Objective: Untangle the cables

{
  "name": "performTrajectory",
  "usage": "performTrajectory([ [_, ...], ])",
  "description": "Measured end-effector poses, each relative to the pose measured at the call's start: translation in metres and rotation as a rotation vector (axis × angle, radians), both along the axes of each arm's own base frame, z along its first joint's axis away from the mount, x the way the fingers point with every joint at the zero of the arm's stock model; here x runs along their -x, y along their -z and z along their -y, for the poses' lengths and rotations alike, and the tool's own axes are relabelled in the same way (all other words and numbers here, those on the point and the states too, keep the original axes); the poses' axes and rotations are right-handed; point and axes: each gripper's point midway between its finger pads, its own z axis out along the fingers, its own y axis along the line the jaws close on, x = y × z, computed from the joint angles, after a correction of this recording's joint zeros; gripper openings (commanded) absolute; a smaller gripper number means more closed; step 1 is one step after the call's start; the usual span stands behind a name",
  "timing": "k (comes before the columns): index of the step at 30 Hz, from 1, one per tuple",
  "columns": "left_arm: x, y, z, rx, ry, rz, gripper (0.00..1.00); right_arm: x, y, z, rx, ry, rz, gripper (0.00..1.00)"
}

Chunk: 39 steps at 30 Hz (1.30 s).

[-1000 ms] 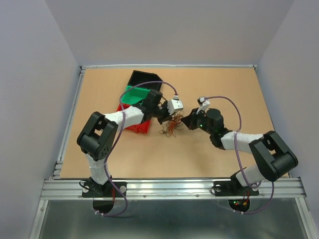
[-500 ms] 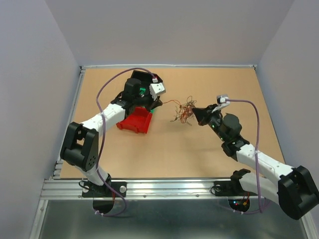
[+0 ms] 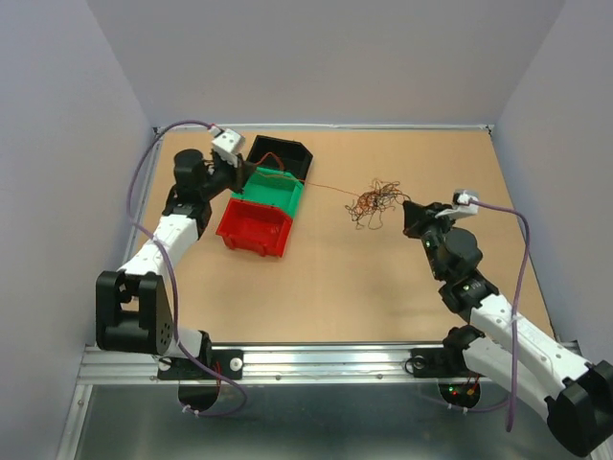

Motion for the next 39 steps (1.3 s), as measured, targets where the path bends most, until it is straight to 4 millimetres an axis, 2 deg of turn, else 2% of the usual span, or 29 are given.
performTrajectory([
  [2, -0.012, -0.011, -0.039, 0.056, -0.116, 0.013, 0.0, 0.003, -0.012, 0.015, -0.031, 0.07, 0.029, 0.0],
  [4, -0.015, -0.019, -0.055, 0.094, -0.166, 0.023, 0.0, 0.008, -0.024, 0.032, -0.065, 0.146, 0.06, 0.0],
  [7, -0.012, -0.03, -0.052, 0.13, -0.15, 0.041, 0.0, 0.014, -0.035, 0.043, -0.095, 0.192, 0.092, 0.01],
  [10, -0.009, -0.035, -0.045, 0.149, -0.136, 0.046, 0.0, 0.015, -0.034, 0.049, -0.101, 0.22, 0.093, 0.01],
  [18, -0.004, -0.049, -0.057, 0.156, -0.203, 0.087, 0.0, 0.009, -0.013, 0.057, -0.067, 0.286, 0.027, 0.01],
  [23, 0.007, -0.083, -0.078, 0.164, -0.32, 0.187, 0.0, 0.016, -0.016, 0.077, -0.092, 0.389, 0.031, 0.01],
  [26, 0.011, -0.102, -0.098, 0.177, -0.409, 0.238, 0.0, 0.026, -0.028, 0.095, -0.136, 0.463, 0.068, 0.01],
  [28, 0.01, -0.106, -0.115, 0.19, -0.462, 0.245, 0.0, 0.035, -0.035, 0.106, -0.172, 0.508, 0.097, 0.0],
  [30, 0.007, -0.106, -0.139, 0.201, -0.537, 0.241, 0.0, 0.046, -0.038, 0.119, -0.208, 0.55, 0.124, 0.0],
  [33, 0.006, -0.103, -0.16, 0.217, -0.591, 0.225, 0.0, 0.06, -0.035, 0.133, -0.249, 0.594, 0.152, 0.01],
  [36, 0.008, -0.104, -0.15, 0.23, -0.527, 0.219, 0.0, 0.067, -0.039, 0.134, -0.276, 0.576, 0.182, 0.0],
  [38, 0.011, -0.105, -0.133, 0.233, -0.447, 0.218, 0.0, 0.067, -0.041, 0.13, -0.262, 0.544, 0.187, 0.04],
  [39, 0.014, -0.107, -0.119, 0.233, -0.387, 0.221, 0.0, 0.063, -0.041, 0.123, -0.242, 0.507, 0.185, 0.07],
])
